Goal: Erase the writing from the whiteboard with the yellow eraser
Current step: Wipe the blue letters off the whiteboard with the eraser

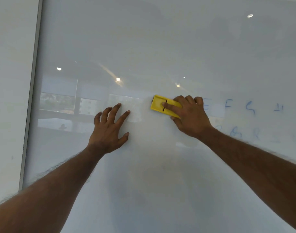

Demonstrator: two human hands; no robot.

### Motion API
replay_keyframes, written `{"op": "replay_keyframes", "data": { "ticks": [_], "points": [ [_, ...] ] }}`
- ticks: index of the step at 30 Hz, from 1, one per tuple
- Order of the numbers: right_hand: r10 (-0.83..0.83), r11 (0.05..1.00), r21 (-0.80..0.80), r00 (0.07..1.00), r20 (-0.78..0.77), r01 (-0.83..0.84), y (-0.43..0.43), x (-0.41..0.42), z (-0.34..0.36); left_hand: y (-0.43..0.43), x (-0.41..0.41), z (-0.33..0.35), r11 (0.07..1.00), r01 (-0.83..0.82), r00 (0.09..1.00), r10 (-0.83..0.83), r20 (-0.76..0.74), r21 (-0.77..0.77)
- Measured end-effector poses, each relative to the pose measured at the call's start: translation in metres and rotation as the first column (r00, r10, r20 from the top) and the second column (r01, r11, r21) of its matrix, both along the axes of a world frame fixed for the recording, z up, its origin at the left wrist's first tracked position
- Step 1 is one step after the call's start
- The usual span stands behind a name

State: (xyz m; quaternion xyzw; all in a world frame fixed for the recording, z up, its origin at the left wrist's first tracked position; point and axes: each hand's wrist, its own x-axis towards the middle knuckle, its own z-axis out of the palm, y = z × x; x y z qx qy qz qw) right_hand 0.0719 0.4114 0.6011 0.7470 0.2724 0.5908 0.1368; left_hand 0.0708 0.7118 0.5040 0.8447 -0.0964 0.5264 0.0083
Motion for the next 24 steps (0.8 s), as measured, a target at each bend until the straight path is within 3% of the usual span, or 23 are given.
{"op": "replay_keyframes", "data": {
  "ticks": [3, 7, 9, 14, 17, 24],
  "points": [
    [0.077, 0.996, 0.043, 0.996, -0.034, -0.075, 0.008, 0.002, -0.030, -0.008, 0.002, 0.007, 0.998, 0.030, 1.000, -0.030, -0.001, 0.048],
    [0.071, 0.960, -0.266, 0.996, -0.054, -0.083, -0.004, 0.005, -0.101, -0.016, 0.006, 0.000, 0.998, 0.049, 0.998, -0.047, -0.036, 0.039],
    [0.047, 0.937, -0.344, 0.998, -0.050, -0.061, -0.018, 0.004, -0.098, -0.012, 0.006, -0.003, 0.998, 0.055, 0.997, -0.053, -0.050, 0.038],
    [0.002, 0.994, -0.113, 0.999, -0.035, -0.006, -0.026, 0.002, -0.052, -0.013, 0.003, -0.004, 0.998, 0.052, 0.996, -0.049, -0.081, 0.035],
    [0.047, 0.997, -0.054, 0.995, -0.082, -0.052, -0.017, 0.000, -0.073, -0.017, 0.002, -0.010, 0.999, 0.042, 0.995, -0.040, -0.087, 0.013],
    [0.055, 0.914, -0.391, 0.987, -0.152, -0.111, -0.049, 0.003, -0.153, -0.018, -0.004, -0.018, 1.000, -0.009, 0.991, 0.012, -0.132, 0.025]
  ]
}}
